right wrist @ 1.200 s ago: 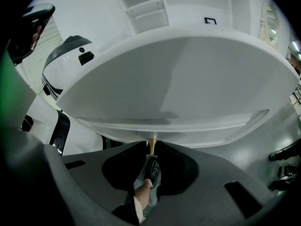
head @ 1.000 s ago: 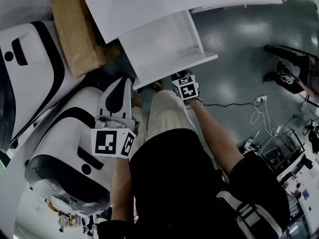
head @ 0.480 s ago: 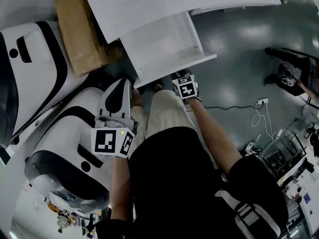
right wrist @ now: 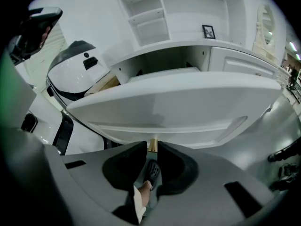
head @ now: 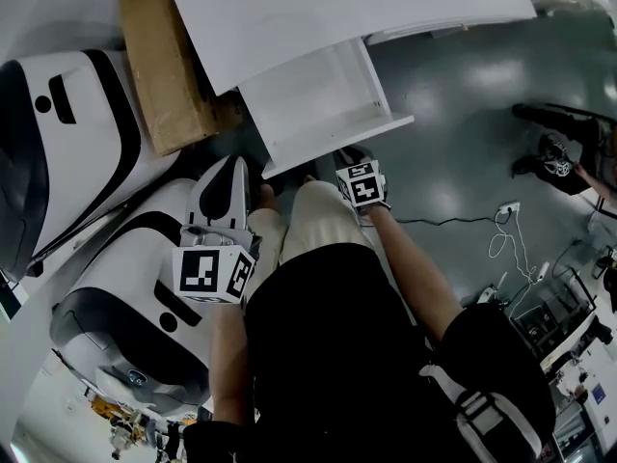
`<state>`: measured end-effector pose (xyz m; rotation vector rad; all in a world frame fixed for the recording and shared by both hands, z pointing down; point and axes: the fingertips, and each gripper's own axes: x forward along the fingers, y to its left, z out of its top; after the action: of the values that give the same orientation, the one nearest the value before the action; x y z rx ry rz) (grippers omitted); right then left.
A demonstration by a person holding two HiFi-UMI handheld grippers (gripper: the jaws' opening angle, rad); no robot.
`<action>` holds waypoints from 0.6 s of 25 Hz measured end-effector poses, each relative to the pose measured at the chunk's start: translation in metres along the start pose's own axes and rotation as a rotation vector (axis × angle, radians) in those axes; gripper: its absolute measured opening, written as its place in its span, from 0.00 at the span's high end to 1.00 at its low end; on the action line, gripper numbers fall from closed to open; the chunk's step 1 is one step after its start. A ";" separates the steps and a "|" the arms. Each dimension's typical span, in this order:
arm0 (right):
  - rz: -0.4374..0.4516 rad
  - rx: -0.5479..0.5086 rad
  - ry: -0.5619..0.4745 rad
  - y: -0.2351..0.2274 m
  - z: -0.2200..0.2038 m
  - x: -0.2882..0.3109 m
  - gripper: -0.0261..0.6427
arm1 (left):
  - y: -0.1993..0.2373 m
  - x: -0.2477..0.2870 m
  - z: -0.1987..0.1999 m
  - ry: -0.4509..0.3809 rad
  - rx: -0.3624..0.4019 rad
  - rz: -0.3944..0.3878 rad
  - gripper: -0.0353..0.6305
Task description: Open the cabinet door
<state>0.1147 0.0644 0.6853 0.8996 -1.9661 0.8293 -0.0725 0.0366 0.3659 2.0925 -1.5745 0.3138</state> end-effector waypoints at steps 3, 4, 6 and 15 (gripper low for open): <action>-0.002 -0.017 -0.020 0.002 0.005 -0.016 0.83 | 0.000 -0.003 0.005 -0.006 0.007 0.003 0.91; -0.002 -0.024 -0.023 0.003 0.005 -0.021 0.83 | 0.000 -0.004 0.007 -0.009 0.009 0.005 0.91; 0.000 -0.038 -0.029 0.005 0.007 -0.032 0.83 | 0.000 -0.006 0.009 -0.014 0.011 0.007 0.91; 0.006 -0.071 -0.153 0.019 0.047 -0.084 0.87 | 0.001 -0.002 0.020 -0.029 0.020 -0.012 0.91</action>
<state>0.1169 0.0619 0.5871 0.9396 -2.1172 0.7072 -0.0765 0.0274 0.3486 2.1297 -1.5812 0.2972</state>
